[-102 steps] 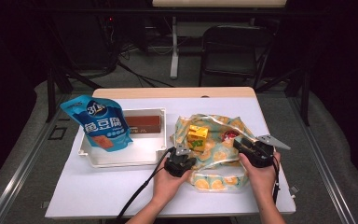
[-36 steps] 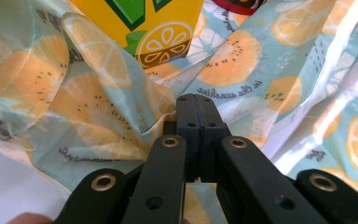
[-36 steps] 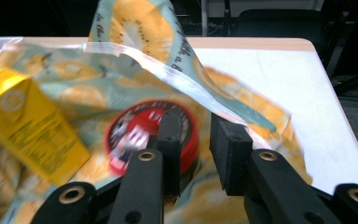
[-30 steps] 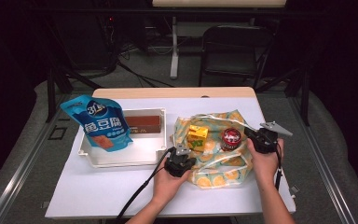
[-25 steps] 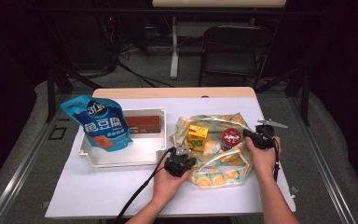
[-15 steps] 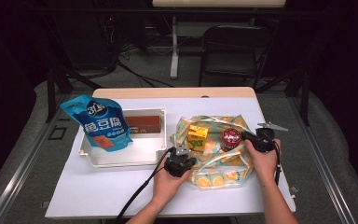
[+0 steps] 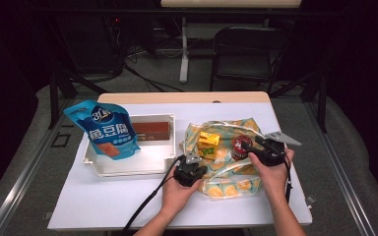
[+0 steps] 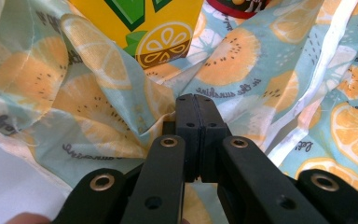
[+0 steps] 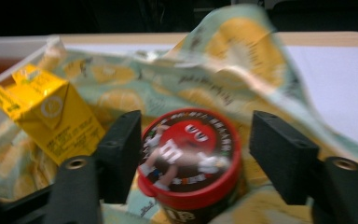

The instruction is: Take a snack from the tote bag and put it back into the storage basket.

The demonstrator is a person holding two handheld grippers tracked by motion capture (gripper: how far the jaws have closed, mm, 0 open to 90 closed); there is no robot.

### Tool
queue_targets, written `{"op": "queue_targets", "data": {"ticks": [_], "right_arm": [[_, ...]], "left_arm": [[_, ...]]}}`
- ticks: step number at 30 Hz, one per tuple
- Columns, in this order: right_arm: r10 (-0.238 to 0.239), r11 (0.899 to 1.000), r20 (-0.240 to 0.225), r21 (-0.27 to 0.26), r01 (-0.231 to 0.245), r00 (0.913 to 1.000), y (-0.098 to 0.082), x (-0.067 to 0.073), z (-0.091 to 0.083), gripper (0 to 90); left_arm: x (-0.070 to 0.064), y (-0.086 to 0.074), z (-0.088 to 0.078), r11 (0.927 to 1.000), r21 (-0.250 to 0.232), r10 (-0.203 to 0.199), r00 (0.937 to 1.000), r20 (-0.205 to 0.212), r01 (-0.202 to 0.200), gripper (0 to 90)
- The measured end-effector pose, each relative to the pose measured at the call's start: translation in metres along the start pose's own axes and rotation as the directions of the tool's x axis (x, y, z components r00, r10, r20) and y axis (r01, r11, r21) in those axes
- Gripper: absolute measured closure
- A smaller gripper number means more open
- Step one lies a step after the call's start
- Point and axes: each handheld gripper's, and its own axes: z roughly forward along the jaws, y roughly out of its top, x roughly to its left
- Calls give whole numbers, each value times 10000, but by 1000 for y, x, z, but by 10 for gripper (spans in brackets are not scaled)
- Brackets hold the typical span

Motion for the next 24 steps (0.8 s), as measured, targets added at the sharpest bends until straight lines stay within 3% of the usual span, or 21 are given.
{"op": "queue_targets", "data": {"ticks": [6, 15, 20, 24], "right_arm": [[-151, 9968, 407, 792, 118, 9991, -7, 7, 20, 161], [-282, 9901, 526, 1387, 207, 9982, -18, 7, 42, 204], [-662, 9896, 606, 1315, 578, 9960, -20, 9, 41, 229], [-411, 9915, 414, 1255, 356, 9983, -18, 10, 38, 238]], "left_arm": [[0, 0, 0, 10000, -12, -41, 10000, 4, 41, 893], [0, 0, 0, 10000, -10, -4, 10000, -3, 4, 893], [0, 0, 0, 10000, -27, -13, 10000, -6, 13, 883], [1, -1, -1, 9998, -156, -112, 9999, 38, 113, 826]]}}
